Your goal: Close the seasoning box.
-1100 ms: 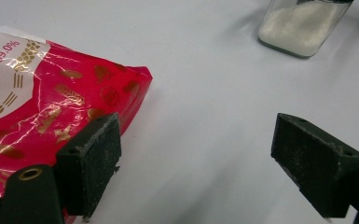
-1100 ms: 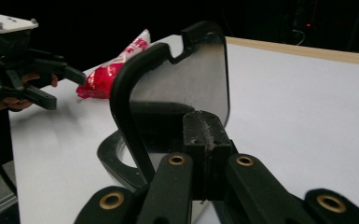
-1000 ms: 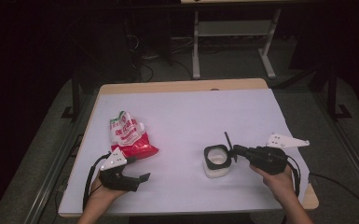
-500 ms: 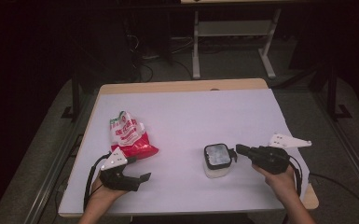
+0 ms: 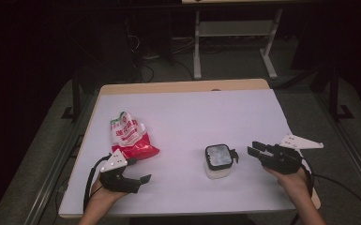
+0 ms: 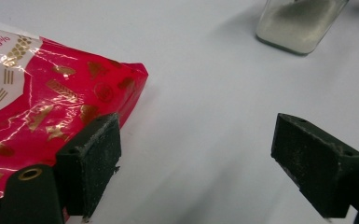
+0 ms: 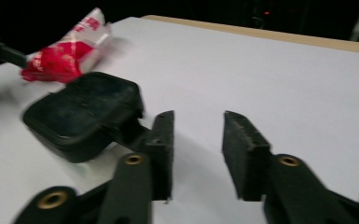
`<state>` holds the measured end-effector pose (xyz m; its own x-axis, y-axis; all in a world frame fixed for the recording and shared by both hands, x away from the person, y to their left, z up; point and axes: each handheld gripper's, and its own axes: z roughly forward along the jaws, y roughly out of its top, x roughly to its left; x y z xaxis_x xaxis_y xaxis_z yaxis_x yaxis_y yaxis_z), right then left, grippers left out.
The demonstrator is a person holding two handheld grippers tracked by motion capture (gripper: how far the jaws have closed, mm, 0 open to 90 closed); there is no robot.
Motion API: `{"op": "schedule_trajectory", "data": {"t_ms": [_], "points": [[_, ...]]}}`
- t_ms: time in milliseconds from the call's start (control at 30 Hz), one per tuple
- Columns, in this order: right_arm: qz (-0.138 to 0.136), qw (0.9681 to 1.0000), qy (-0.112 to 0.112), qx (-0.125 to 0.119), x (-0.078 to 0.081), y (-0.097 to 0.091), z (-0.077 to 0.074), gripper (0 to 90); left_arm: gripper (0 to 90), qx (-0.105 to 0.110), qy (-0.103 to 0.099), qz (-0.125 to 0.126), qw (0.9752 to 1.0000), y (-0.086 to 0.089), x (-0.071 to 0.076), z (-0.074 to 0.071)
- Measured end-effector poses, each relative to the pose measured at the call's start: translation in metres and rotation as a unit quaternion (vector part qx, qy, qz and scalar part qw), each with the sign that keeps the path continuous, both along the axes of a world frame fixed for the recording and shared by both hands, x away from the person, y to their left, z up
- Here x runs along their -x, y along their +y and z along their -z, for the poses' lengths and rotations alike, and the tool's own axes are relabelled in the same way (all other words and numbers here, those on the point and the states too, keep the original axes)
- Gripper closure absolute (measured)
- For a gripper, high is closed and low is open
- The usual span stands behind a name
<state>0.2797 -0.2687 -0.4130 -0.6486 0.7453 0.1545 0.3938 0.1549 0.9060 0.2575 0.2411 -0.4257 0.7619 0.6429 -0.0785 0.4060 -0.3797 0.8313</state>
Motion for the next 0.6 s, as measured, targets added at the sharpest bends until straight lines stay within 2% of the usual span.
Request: {"op": "schedule_trajectory", "data": {"t_ms": [67,100,133,200,267,333,467,600], "points": [[0.000,1.0000,0.004,0.003,-0.001,-0.004,0.002,49.7,15.6,0.002,0.000,0.000,1.0000,0.001,-0.001,0.000],[0.001,0.9999,0.015,0.005,-0.004,-0.009,0.006,44.7,15.5,0.000,0.000,0.001,1.0000,0.001,-0.001,0.001],[0.001,0.9999,0.015,0.005,-0.004,-0.009,0.006,44.7,15.5,0.001,0.002,0.000,1.0000,0.001,-0.001,0.001],[0.002,0.9997,0.022,0.005,-0.007,-0.013,0.012,39.2,15.5,0.004,0.004,-0.001,1.0000,0.000,-0.001,0.002],[0.001,0.9991,0.042,0.005,-0.011,-0.015,0.019,35.1,15.5,0.004,0.002,0.002,1.0000,-0.001,-0.001,0.002],[0.003,0.9987,0.049,0.012,-0.014,-0.016,0.024,31.1,15.5,0.001,0.002,0.004,1.0000,-0.001,-0.001,0.002],[0.005,0.9982,0.057,0.018,-0.017,-0.015,0.028,28.7,15.5,0.005,0.005,0.003,1.0000,-0.001,-0.001,0.002],[0.006,0.9983,0.056,0.017,-0.017,-0.015,0.028,28.4,15.5,0.008,0.008,0.000,0.9999,0.000,-0.001,0.003]]}}
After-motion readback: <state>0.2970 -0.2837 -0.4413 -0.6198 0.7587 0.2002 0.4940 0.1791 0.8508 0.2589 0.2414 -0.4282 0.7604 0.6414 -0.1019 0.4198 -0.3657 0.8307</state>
